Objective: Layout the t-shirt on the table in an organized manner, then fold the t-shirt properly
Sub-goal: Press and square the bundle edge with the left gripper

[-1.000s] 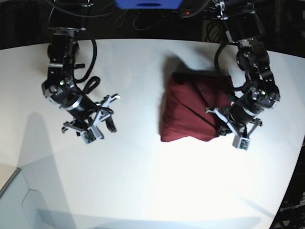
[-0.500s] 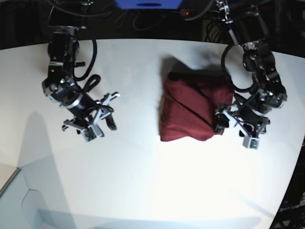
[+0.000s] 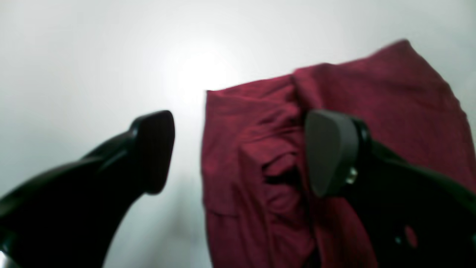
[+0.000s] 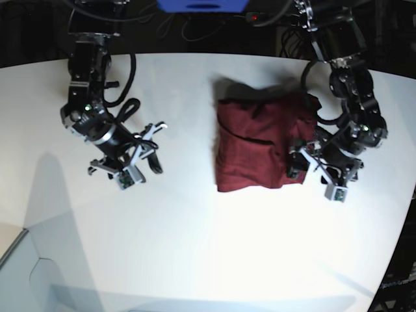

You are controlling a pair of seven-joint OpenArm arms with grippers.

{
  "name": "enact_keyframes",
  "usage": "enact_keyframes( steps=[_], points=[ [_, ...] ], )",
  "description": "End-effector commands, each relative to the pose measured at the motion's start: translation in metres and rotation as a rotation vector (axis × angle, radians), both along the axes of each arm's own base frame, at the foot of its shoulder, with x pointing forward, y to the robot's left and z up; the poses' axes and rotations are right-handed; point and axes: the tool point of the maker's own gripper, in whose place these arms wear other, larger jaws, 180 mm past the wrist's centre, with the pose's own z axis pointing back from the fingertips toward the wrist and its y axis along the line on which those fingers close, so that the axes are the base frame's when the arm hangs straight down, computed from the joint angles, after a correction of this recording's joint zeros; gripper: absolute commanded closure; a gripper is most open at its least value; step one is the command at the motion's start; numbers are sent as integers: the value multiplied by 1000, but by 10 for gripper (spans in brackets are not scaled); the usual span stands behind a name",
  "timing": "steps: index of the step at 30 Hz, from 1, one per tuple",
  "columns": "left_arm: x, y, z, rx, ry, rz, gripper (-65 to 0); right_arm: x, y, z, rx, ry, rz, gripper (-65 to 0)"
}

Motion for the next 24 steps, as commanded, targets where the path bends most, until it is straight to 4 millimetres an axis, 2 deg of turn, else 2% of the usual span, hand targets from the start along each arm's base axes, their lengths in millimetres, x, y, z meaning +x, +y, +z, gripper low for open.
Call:
enact_keyframes(
  steps=[1,5,7,13,21,24],
  points=[
    [6,2,12,0,-45,0,-496,8,3,17,31,-59,8,-253],
    [-5,6,4,10,-23,-1,-353,9,3,20,31,-65,8,-253],
    [-10,12,-1,23,-6,-1,-315,9,3,20,30,-67,8,-253],
    [-10,15,-2,29,-4,3,-313,9,3,17,32,-59,8,-253],
    [-4,0,-25,-9,63,-30,-313,8,5,17,36,-58,7,-253],
    [-2,-1,-23,-13,57,-30,-306,8,4,17,35,-58,7,-253]
  ],
)
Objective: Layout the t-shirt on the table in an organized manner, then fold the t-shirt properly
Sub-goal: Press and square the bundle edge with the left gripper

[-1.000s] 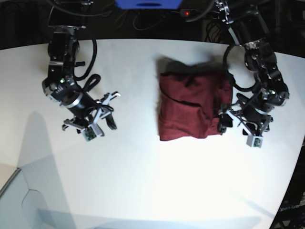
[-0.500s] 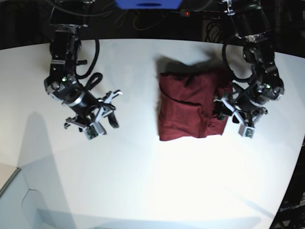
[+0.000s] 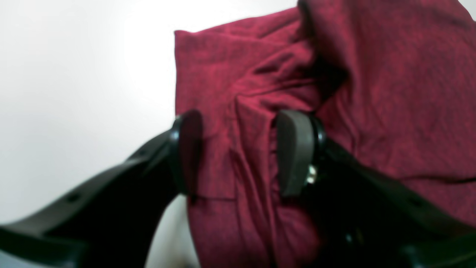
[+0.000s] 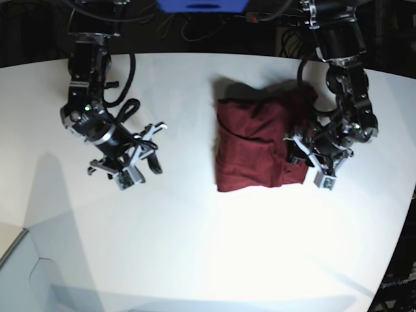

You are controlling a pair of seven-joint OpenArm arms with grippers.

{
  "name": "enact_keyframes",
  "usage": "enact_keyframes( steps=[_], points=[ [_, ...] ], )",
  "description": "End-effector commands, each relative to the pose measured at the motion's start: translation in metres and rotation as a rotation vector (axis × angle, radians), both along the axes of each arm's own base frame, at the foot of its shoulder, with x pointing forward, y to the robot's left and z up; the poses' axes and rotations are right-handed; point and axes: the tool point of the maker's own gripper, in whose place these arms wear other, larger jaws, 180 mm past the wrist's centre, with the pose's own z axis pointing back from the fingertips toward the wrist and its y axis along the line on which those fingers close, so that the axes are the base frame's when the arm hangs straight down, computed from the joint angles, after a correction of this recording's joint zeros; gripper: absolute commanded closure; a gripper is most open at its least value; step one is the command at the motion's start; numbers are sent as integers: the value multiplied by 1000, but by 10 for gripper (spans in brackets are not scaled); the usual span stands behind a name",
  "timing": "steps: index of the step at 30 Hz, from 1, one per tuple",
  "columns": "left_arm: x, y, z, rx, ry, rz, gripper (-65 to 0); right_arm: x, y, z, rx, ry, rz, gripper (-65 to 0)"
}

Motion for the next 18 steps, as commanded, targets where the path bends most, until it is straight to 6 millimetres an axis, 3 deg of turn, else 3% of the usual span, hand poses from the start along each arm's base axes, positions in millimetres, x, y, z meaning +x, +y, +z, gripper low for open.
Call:
enact_keyframes(
  steps=[1,4,9,18],
  points=[
    [16,4,23,-8,-81,9,-304,8,4,18,34,-59,8,-253],
    [22,5,39,5,-126,6,-223,8,4,18,34,-59,8,-253],
    [32,17,58,21,-180,42,0,8,4,18,34,-59,8,-253],
    [40,47,57,0,-170,125,-2,8,4,17,34,-57,8,-252]
  ],
)
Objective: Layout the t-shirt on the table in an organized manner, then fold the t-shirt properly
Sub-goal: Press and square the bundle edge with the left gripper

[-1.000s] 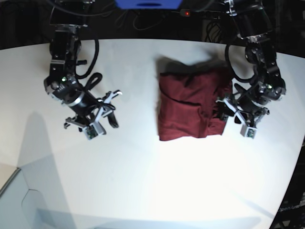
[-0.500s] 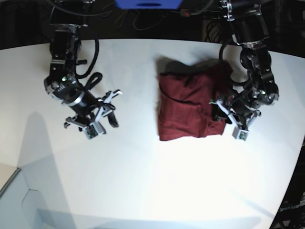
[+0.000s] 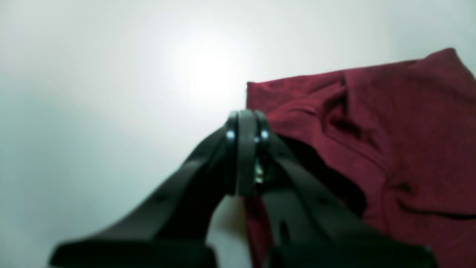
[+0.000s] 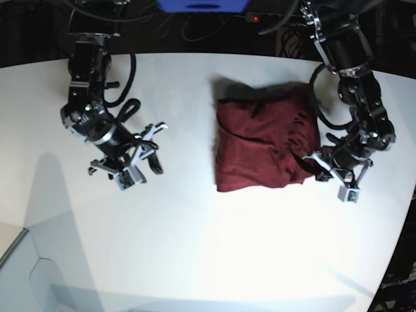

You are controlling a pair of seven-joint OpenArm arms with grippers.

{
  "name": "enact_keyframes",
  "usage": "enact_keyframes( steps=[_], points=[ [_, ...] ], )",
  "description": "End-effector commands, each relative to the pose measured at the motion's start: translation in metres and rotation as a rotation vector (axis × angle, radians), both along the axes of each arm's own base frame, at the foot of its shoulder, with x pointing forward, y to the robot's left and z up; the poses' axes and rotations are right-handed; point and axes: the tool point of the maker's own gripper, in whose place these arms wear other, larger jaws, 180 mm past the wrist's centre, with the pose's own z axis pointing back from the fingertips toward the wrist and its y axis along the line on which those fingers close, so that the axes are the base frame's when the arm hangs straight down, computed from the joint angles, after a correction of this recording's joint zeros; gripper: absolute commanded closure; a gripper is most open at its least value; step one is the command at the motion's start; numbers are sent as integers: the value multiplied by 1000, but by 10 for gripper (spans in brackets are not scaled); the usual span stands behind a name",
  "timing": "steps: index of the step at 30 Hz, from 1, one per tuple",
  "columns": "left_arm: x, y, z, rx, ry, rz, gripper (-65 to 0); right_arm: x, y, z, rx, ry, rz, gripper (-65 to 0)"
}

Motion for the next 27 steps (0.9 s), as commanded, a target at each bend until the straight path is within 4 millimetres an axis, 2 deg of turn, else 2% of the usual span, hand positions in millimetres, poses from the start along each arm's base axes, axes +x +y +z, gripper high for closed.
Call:
enact_keyframes(
  steps=[1,9,13,15,21,25,27],
  points=[
    [17,6,25,4,-81,0,-2,8,4,17,29,-56,7,-252],
    [31,30,38,28,-127,21,-2,8,4,16,29,-54,7,-252],
    [47,43,43,17,-126,41,-2,7,4,16,28,-52,7,-252],
    [52,48,38,3,-107,50,-2,7,4,16,29,-52,7,-252],
    [61,42,22,-70,-123,70,-3,4,4,13,29,-44,7,-252],
    [57,41,-2,-118,-90,96,-6,3,3,12,28,-42,7,-252],
    [60,38,-10,-143,-69,104,-43,3,3,12,28,-42,7,-252]
  ],
)
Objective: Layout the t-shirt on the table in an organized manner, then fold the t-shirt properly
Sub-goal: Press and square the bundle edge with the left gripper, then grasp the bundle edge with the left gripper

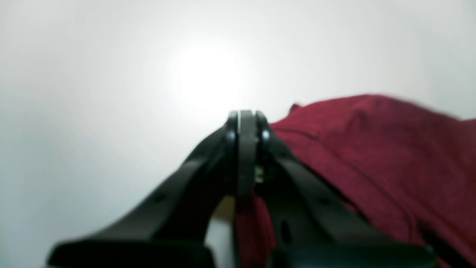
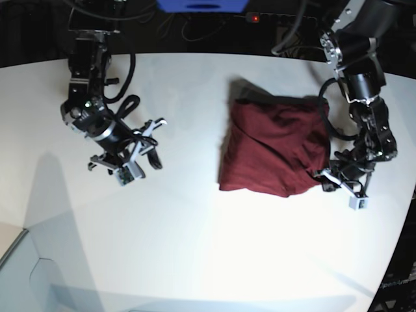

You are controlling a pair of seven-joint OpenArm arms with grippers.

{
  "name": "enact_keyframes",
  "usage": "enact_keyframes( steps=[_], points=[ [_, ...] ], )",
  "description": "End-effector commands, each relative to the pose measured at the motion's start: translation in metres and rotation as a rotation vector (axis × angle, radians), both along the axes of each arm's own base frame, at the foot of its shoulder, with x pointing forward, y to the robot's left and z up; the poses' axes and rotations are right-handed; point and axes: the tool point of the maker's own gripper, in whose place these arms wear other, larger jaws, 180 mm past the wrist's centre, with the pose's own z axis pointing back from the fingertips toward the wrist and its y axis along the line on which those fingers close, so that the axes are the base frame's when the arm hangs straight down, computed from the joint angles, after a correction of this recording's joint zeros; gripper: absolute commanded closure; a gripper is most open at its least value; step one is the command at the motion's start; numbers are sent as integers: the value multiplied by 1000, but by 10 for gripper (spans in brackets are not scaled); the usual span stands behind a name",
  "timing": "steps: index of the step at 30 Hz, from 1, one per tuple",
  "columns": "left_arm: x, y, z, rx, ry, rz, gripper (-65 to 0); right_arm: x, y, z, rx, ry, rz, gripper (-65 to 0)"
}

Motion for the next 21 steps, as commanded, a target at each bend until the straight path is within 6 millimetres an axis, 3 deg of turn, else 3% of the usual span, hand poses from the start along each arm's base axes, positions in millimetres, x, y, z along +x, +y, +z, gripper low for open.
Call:
enact_keyframes(
  steps=[1,6,8,10,14,21],
  points=[
    [19,7,24,-4,-74,12,-79,9,4,18,32,-61,8,-252],
    [17,9,21,-18,-66,14,-340,9,4,19,32,-64,8,-252],
    [16,10,24,-6,-57,7,-409,9,4,19,33,-64,8,-253],
    [15,22,36,42,-60,1,-429,9,5,18,32,-59,7,-255],
    [3,27,63,88,-96,-24,-429,2,5,11,37,-40,7,-256],
    [-50,24,103,90,-145,-44,-429,-5,5,4,37,-20,7,-256]
  ],
)
